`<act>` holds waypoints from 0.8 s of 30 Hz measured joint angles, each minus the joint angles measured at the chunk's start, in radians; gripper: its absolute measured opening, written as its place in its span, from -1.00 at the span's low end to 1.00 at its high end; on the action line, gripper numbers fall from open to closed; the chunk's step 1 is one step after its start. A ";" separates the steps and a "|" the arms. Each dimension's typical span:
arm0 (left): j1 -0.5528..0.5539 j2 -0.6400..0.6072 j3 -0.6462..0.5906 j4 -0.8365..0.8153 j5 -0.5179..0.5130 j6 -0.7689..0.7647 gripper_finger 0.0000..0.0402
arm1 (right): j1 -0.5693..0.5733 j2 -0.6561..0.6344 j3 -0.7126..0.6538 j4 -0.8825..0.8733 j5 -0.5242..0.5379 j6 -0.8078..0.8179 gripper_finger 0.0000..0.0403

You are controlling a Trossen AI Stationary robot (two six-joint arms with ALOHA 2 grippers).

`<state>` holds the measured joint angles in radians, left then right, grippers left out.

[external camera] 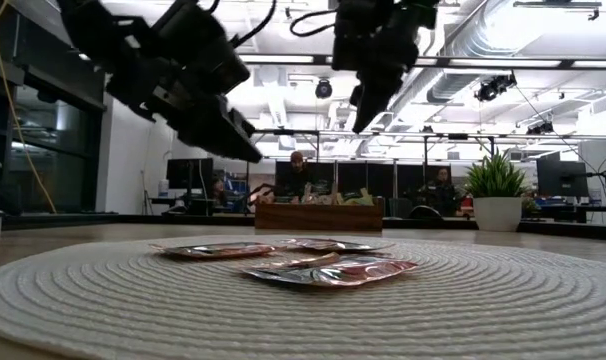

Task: Pick & Place Tea
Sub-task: Put the orange tea bag into the left section of the wooden organizer

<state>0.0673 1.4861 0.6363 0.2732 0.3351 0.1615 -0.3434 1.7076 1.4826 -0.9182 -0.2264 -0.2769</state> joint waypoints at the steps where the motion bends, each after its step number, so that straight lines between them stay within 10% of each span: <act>1: -0.017 0.024 0.020 -0.009 -0.010 0.000 -1.00 | 0.018 -0.024 -0.046 0.043 0.009 0.021 -0.40; 13: -0.191 0.270 0.198 -0.068 -0.094 -0.129 -1.00 | 0.276 -0.231 -0.494 0.479 0.086 0.293 -0.40; 24: -0.219 0.337 0.277 -0.094 -0.206 -0.223 -1.00 | 0.444 -0.246 -0.598 0.580 0.140 0.427 -0.40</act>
<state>-0.1513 1.8227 0.9131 0.1791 0.1286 -0.0614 0.1004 1.4612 0.8848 -0.3382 -0.0859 0.1502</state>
